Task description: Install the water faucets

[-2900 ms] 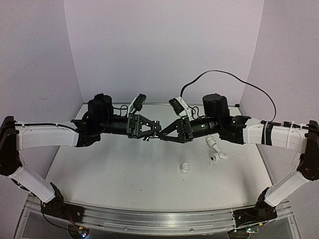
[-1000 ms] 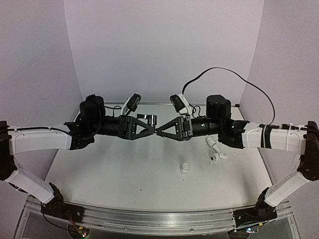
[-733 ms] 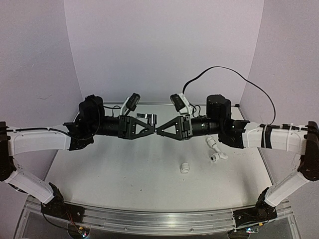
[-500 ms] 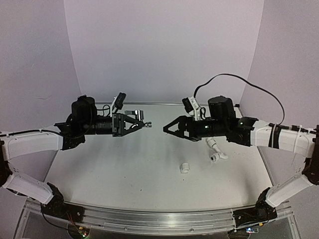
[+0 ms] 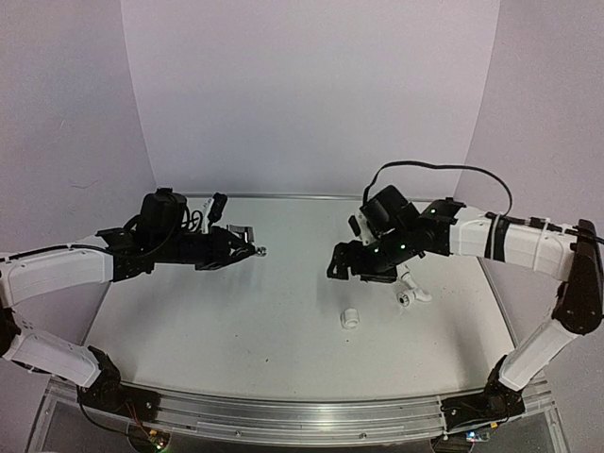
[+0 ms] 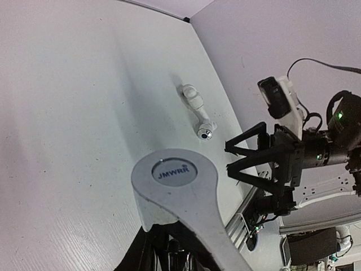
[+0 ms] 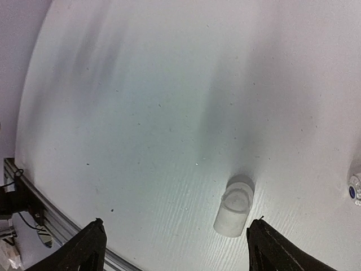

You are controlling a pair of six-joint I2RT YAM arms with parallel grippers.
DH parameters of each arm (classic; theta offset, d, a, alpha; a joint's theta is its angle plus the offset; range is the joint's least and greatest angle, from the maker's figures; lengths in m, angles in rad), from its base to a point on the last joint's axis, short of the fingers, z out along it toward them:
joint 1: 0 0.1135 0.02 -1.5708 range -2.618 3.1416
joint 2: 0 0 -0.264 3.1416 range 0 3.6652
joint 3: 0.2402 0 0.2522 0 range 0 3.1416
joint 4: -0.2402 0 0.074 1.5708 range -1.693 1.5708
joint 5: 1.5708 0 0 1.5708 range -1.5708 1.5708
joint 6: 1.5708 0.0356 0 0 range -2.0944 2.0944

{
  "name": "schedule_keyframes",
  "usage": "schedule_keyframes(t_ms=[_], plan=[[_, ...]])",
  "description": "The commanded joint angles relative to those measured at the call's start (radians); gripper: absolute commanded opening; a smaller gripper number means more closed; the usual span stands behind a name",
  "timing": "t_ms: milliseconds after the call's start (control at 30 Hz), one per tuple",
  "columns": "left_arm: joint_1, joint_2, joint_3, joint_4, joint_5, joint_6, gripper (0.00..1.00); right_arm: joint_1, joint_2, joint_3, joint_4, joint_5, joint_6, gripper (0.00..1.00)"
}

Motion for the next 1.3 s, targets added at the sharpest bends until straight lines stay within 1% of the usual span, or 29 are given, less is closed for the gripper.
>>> schedule_keyframes(t_ms=[0, 167, 300, 467, 700, 767, 833, 933, 1033, 1133, 1167, 1267], plan=[[-0.001, 0.015, 0.066, -0.016, -0.035, 0.027, 0.00, 0.029, 0.096, 0.070, -0.202, 0.147, 0.094, 0.88], [-0.002, 0.013, 0.063, -0.020, -0.024, 0.030, 0.00, 0.030, 0.191, 0.071, -0.219, 0.130, 0.107, 0.83], [0.000, 0.016, 0.063, -0.022, -0.015, 0.042, 0.00, 0.032, 0.265, 0.114, -0.230, 0.114, 0.105, 0.75], [-0.001, 0.016, 0.056, -0.023, -0.010, 0.045, 0.00, 0.044, 0.328, 0.140, -0.234, 0.101, 0.105, 0.59], [-0.001, 0.000, 0.049, -0.027, -0.009, 0.051, 0.00, 0.046, 0.384, 0.150, -0.234, 0.116, 0.089, 0.55], [-0.001, -0.003, 0.049, -0.027, -0.009, 0.051, 0.00, 0.046, 0.391, 0.151, -0.234, 0.112, 0.084, 0.49], [-0.001, -0.005, 0.045, -0.030, -0.008, 0.049, 0.00, 0.048, 0.392, 0.150, -0.234, 0.107, 0.077, 0.43], [-0.001, -0.006, 0.043, -0.030, 0.000, 0.043, 0.00, 0.047, 0.384, 0.134, -0.226, 0.105, 0.059, 0.37], [0.000, -0.009, 0.046, -0.030, 0.021, 0.031, 0.00, 0.048, 0.359, 0.112, -0.203, 0.113, 0.034, 0.17], [0.002, -0.015, 0.067, -0.027, 0.092, 0.020, 0.00, 0.048, 0.295, 0.094, -0.140, 0.092, -0.038, 0.03], [0.005, -0.017, 0.078, -0.026, 0.128, 0.016, 0.00, 0.048, 0.267, 0.090, -0.114, 0.092, -0.075, 0.00], [0.025, -0.035, 0.107, 0.002, 0.268, -0.022, 0.00, 0.047, 0.161, 0.096, -0.018, 0.075, -0.252, 0.00]])
